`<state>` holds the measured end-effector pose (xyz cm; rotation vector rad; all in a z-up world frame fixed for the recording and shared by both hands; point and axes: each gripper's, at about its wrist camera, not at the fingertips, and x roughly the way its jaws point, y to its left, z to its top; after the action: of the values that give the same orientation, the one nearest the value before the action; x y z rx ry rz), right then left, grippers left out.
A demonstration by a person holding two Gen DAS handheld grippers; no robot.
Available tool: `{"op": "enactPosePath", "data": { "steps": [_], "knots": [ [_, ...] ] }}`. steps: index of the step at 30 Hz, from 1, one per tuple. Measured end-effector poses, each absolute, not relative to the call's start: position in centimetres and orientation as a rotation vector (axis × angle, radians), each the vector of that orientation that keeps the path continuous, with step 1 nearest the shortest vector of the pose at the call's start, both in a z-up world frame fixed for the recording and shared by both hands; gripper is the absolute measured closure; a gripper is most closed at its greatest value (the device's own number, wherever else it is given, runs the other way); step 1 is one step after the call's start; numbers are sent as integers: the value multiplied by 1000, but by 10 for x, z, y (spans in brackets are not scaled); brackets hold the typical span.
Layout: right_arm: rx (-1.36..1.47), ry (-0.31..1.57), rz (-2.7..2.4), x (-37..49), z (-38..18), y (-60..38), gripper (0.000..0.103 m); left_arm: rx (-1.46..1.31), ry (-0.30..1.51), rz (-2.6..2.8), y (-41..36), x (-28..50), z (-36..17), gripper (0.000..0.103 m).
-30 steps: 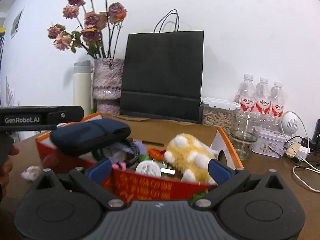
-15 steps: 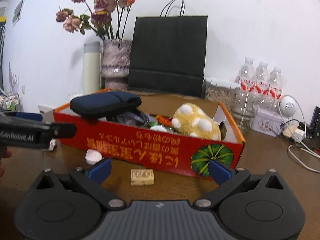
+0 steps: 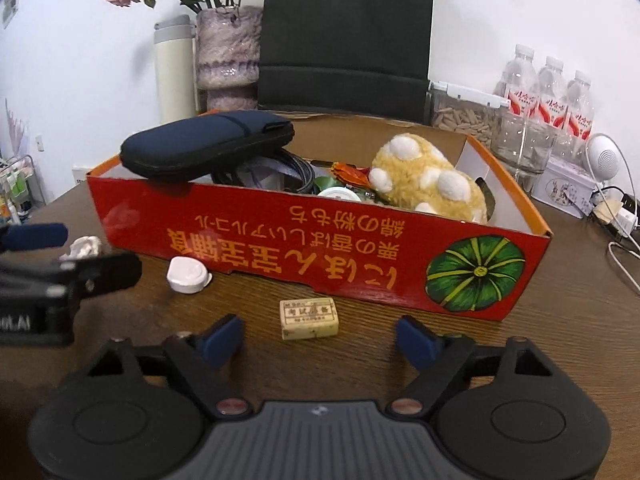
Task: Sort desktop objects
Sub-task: 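Grasp the small beige block with the right gripper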
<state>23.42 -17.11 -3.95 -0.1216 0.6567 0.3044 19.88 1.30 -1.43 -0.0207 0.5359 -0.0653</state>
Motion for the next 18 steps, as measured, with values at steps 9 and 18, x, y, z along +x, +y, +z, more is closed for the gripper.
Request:
{"op": "enactPosePath", "data": {
  "steps": [9,18],
  "knots": [
    [-115,645,389,233,-37,-168,68,-40,551,-48,18,204,-17,0],
    [-74,626,422,230,-31,-180,74,-4,532,-50,3,203,-17,0]
  ]
}}
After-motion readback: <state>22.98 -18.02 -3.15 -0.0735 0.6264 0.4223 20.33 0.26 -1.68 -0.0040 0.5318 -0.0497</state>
